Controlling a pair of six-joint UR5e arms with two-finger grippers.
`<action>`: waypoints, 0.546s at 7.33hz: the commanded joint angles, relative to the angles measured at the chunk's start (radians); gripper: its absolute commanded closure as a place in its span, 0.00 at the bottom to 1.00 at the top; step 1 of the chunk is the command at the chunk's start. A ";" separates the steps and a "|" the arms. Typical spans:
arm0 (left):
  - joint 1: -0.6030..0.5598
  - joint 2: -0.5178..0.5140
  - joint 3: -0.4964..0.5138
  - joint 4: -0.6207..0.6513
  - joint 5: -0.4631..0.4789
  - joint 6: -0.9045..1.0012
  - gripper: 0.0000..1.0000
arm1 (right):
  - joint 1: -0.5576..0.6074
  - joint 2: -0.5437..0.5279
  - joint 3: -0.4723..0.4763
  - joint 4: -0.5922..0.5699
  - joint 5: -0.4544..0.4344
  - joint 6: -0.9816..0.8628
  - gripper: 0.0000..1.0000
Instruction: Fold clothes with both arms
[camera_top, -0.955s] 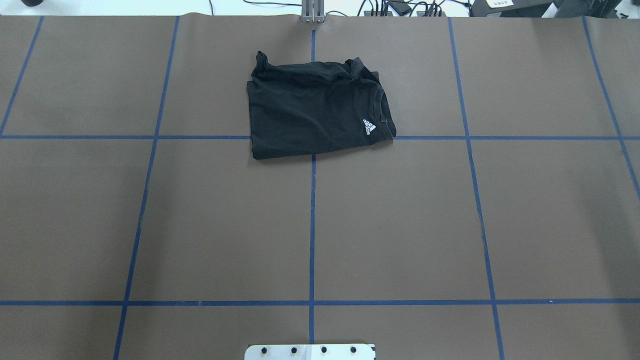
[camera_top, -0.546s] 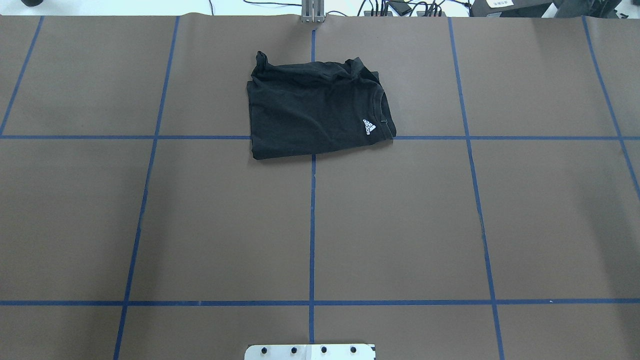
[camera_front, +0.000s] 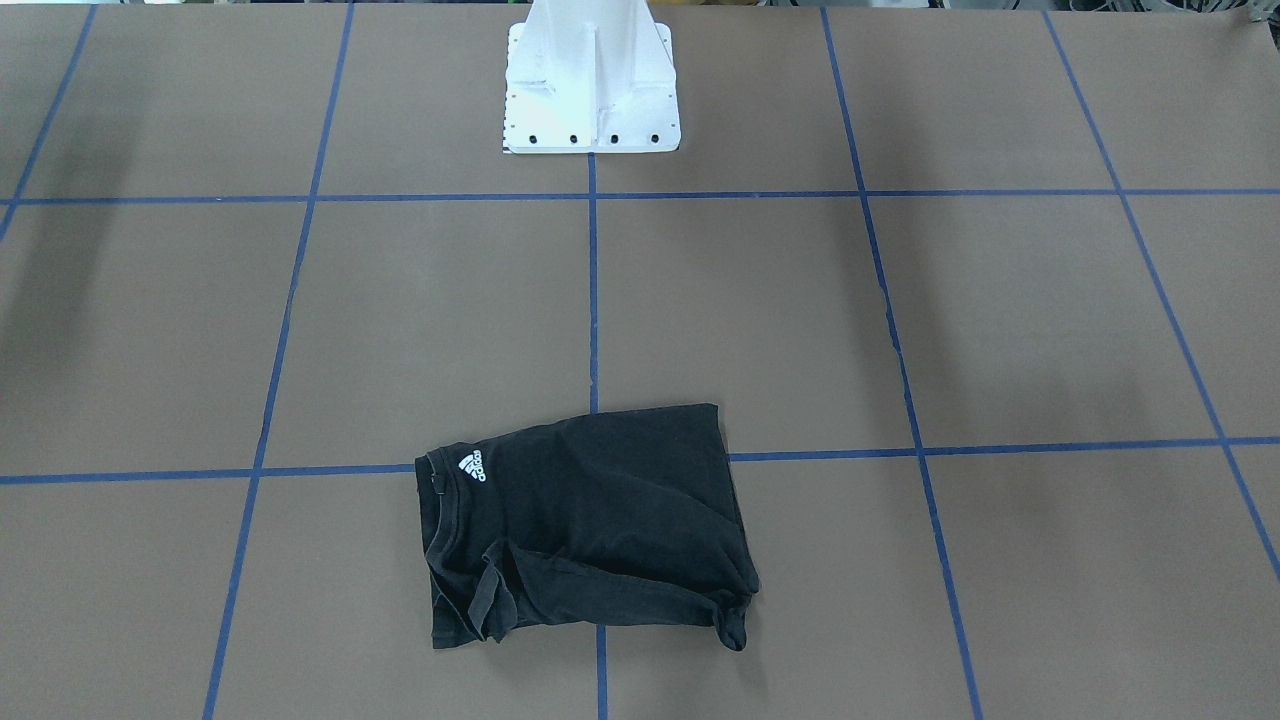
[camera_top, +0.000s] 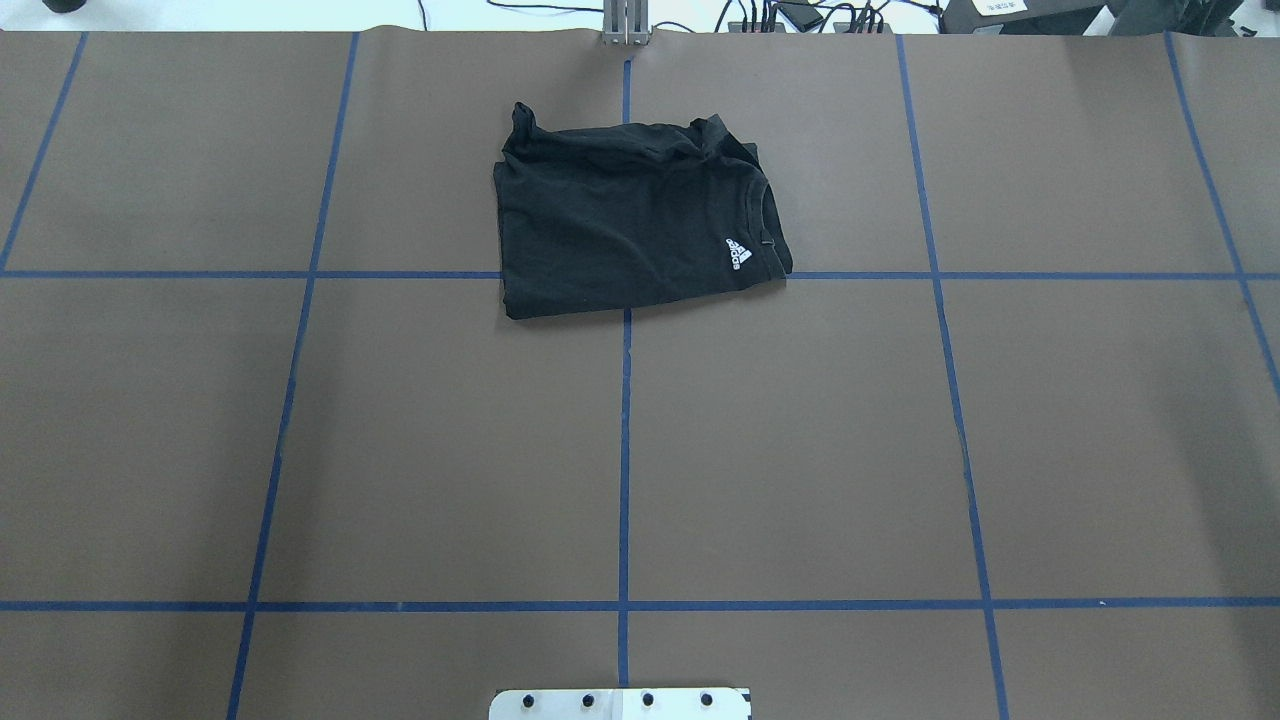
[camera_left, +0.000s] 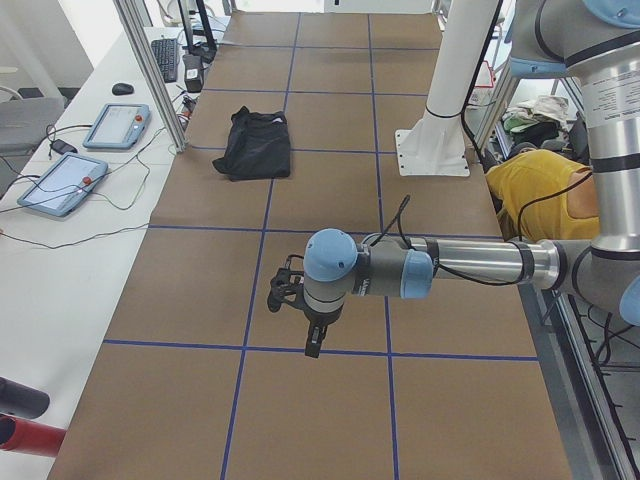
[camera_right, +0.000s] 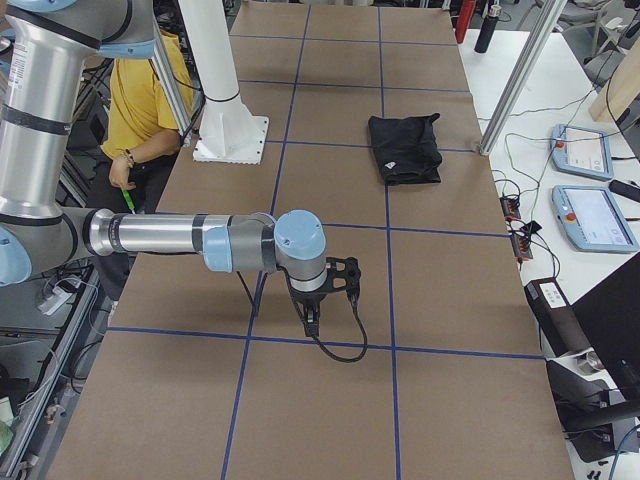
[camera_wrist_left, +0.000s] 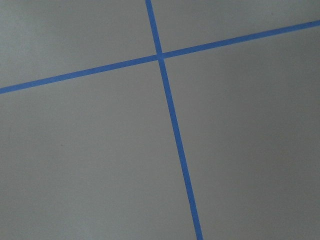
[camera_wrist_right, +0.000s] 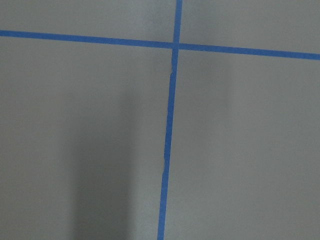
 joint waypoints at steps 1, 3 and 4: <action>0.000 0.000 0.022 -0.001 0.000 -0.002 0.00 | 0.000 -0.001 0.000 -0.001 0.001 0.001 0.00; 0.002 0.000 0.047 -0.003 0.000 0.001 0.00 | 0.000 0.000 -0.001 -0.001 0.001 0.001 0.00; 0.002 0.000 0.047 -0.003 0.000 0.001 0.00 | 0.000 -0.001 -0.001 -0.001 0.001 0.001 0.00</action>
